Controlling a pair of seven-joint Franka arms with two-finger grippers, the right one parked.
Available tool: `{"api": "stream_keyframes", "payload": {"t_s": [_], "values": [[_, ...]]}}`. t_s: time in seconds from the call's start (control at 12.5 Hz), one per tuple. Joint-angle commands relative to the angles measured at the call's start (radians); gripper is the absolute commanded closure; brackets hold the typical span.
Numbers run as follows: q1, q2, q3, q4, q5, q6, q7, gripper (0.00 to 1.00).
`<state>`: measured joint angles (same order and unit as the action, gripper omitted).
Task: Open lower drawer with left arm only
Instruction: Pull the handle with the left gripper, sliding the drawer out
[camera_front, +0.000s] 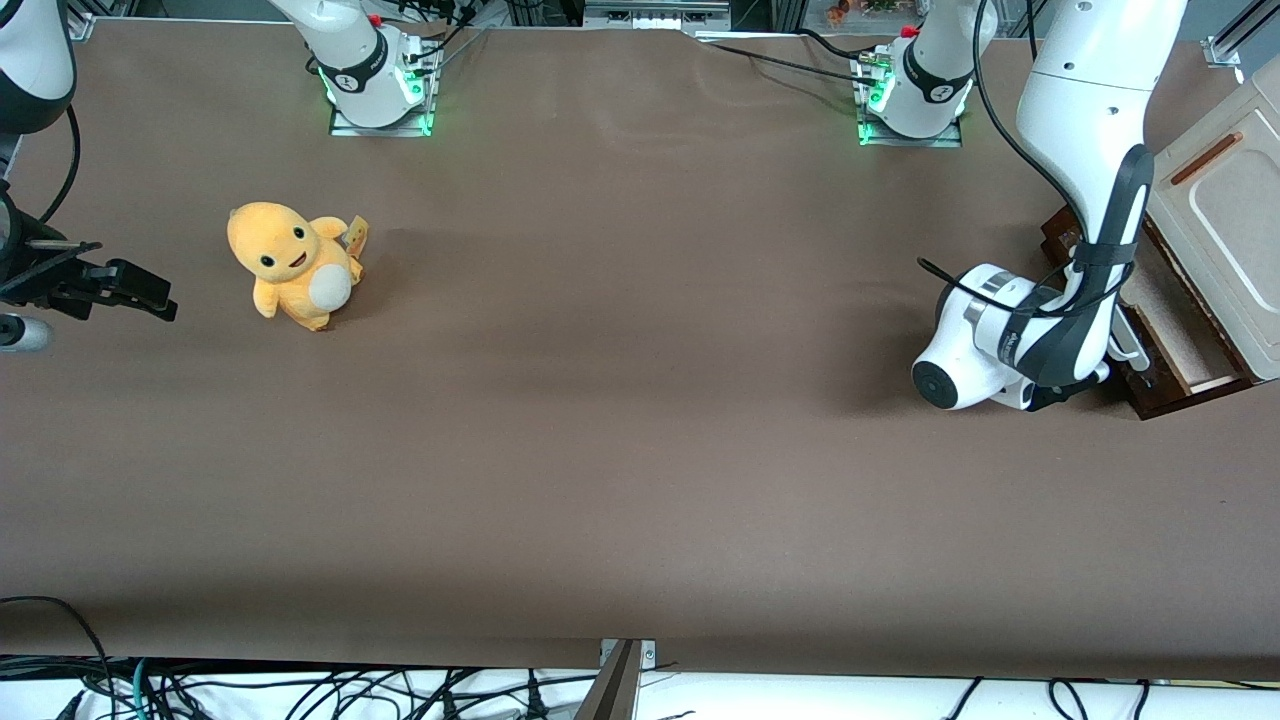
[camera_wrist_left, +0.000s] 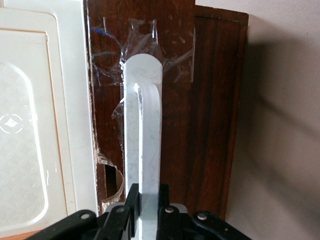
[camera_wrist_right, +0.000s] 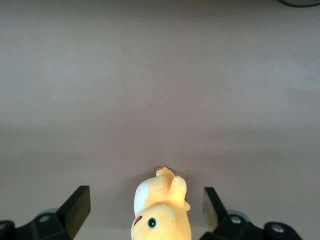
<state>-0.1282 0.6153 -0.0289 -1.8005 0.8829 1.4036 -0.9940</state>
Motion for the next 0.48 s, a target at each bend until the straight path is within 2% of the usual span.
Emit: {"api": "stream_keyframes", "payload": {"t_s": [0.0,0.4], "values": [[-0.022,-0.025,-0.008,0.01,-0.048,-0.069,-0.026,0.94],[-0.025,-0.026,-0.009,0.012,-0.061,-0.069,-0.026,0.94]]}}
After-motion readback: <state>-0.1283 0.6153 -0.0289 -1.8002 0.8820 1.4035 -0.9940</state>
